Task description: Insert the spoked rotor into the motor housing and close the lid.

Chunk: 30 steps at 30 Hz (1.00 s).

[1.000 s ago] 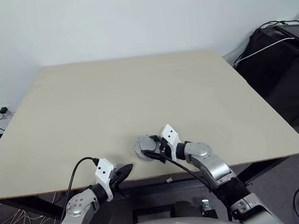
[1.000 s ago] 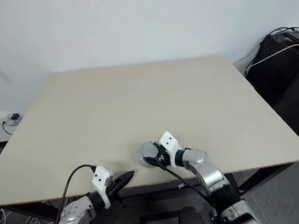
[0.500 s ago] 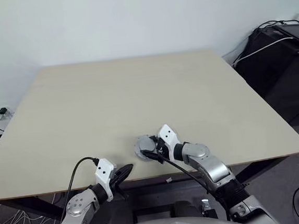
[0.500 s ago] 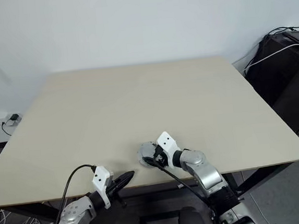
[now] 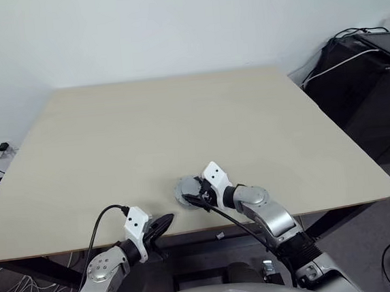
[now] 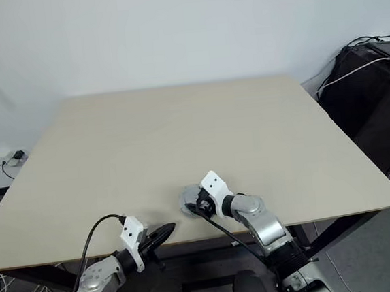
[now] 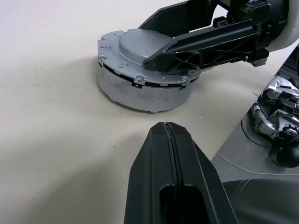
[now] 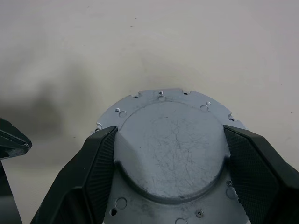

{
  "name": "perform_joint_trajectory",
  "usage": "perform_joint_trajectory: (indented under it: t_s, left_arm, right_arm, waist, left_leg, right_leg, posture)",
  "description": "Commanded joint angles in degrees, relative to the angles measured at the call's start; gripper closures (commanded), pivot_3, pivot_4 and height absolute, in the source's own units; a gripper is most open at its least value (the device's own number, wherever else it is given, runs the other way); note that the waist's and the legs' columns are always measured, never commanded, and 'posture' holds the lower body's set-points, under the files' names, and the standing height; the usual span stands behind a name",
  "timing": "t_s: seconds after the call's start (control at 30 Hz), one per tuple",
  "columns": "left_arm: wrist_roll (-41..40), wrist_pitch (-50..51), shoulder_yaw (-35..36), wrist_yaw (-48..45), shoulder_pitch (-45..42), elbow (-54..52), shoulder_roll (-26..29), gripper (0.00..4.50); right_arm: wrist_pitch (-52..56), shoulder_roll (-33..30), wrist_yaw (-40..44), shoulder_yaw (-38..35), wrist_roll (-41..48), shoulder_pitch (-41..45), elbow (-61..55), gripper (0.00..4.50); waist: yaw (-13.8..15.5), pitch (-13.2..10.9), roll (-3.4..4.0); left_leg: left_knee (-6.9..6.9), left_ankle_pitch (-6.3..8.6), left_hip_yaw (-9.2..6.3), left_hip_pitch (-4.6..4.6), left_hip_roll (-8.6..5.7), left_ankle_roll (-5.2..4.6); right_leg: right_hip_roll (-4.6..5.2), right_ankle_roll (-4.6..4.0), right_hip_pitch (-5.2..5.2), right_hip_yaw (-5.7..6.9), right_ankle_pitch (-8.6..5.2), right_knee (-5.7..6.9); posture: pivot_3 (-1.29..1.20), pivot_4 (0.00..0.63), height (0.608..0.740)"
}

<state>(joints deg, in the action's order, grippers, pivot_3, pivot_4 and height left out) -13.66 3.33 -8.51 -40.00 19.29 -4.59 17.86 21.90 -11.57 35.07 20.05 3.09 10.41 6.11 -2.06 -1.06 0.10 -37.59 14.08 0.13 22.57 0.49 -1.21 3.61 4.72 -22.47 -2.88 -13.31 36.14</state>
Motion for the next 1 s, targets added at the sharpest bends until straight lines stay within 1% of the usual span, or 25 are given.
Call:
perform_joint_trajectory:
  t_s: [0.03,0.37,0.6,0.8,0.93,1.0]
  left_arm:
    - [-0.45,-0.76,-0.20,-0.06,-0.82,-1.32,-0.32,4.50]
    - [-0.54,-0.50,-0.15,0.08,-0.51,-1.59,-0.35,4.50]
    - [-0.63,-0.38,-0.16,0.01,-0.36,-1.73,-0.29,4.50]
    - [-0.65,-0.34,-0.19,-0.03,-0.40,-1.72,-0.30,4.50]
    - [-0.68,-0.32,-0.18,-0.01,-0.38,-1.75,-0.32,4.50]
    - [-0.69,-0.30,-0.18,0.01,-0.29,-1.82,-0.31,4.50]
  right_arm:
    - [1.24,-0.84,-0.43,0.61,-1.64,1.31,-0.48,1.30]
    - [3.13,-2.48,0.61,2.40,-2.66,2.28,-0.08,1.30]
    - [5.64,-2.16,0.05,1.37,-1.85,2.37,-0.01,1.30]
    - [6.08,-3.16,1.21,1.90,-1.89,2.42,0.21,1.30]
    - [5.90,-3.14,0.57,1.82,-2.39,2.59,0.64,1.30]
    - [6.32,-2.61,-1.04,1.50,-2.96,2.84,1.11,1.30]
  waist:
    - [-0.02,0.06,0.05]
    - [0.00,0.18,0.14]
    - [0.03,0.21,0.15]
    - [0.06,0.22,0.16]
    - [0.10,0.23,0.16]
    - [0.11,0.23,0.16]
  left_leg:
    - [0.00,0.00,0.00,0.00,0.00,0.01]
    - [0.00,0.01,0.01,0.00,0.01,0.01]
    - [0.00,0.01,0.01,0.00,0.01,0.01]
    - [0.00,0.01,0.00,0.00,0.01,0.02]
    - [0.00,0.01,0.01,0.01,0.01,0.02]
    - [0.00,0.01,0.00,0.01,0.01,0.02]
  right_leg:
    - [0.00,0.00,0.00,0.00,0.00,0.00]
    - [0.00,0.00,-0.01,-0.01,0.00,0.00]
    - [0.00,0.00,-0.01,-0.01,-0.01,-0.01]
    - [0.01,0.02,0.00,-0.01,-0.02,-0.02]
    - [0.02,0.02,-0.01,-0.01,-0.02,-0.03]
    - [0.02,0.02,0.00,-0.01,-0.02,-0.03]
  posture:
    - [0.00,0.000,0.740]
    - [0.00,0.000,0.740]
    - [0.00,0.000,0.740]
    - [0.00,0.000,0.740]
    - [0.00,0.000,0.740]
    - [0.00,0.000,0.740]
